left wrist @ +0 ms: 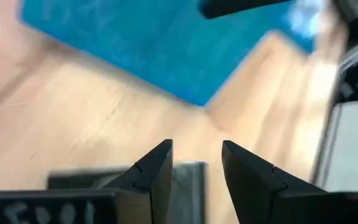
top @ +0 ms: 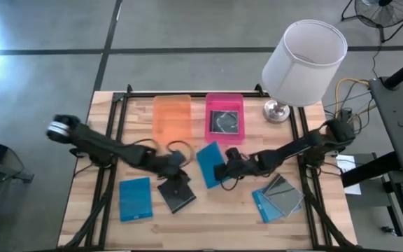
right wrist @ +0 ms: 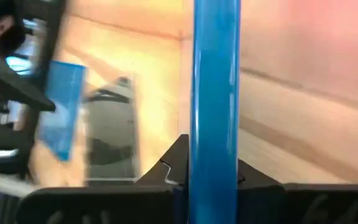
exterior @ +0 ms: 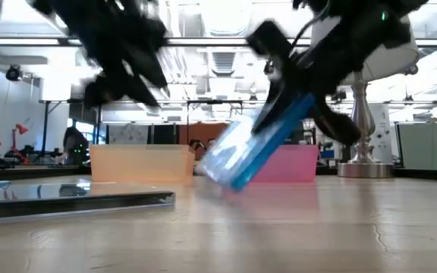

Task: Pick & place jewel cases by type
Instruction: Put the center blue CD case into the orange bin, then put the left blue CD case into the orange bin

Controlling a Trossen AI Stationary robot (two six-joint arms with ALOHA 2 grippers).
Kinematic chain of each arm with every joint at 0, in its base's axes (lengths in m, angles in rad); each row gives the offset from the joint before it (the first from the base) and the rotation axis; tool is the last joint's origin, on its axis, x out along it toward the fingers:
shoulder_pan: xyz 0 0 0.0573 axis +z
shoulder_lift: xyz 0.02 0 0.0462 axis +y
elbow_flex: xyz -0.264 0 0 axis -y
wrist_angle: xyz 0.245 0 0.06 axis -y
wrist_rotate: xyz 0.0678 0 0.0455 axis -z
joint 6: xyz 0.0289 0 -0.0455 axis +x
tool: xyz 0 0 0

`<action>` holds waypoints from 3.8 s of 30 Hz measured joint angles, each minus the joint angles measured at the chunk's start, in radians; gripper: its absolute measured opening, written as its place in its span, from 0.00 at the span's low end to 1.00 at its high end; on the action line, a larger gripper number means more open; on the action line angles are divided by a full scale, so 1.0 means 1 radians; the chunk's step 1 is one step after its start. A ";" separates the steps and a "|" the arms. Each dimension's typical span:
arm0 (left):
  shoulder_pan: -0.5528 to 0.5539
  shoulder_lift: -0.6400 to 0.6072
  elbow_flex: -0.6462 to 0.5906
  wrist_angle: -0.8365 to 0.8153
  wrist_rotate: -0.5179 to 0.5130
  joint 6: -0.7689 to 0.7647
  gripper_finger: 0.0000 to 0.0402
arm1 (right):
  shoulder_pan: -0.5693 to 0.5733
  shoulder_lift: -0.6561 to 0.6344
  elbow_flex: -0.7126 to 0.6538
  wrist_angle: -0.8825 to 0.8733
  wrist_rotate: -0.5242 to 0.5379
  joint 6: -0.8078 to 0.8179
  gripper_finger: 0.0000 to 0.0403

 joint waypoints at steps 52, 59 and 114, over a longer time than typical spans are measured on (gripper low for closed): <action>-0.575 -0.457 -0.291 -0.536 0.260 -0.383 0.30 | -0.263 0.660 1.503 -1.083 -0.143 -1.144 0.77; -0.719 -0.199 -0.219 -0.567 0.322 -0.489 0.28 | -0.148 0.639 1.480 -1.135 -0.039 -1.212 0.73; -0.504 -0.057 -0.403 -0.046 -0.088 -0.471 0.27 | -0.159 1.016 1.499 -0.393 -0.880 -0.435 0.67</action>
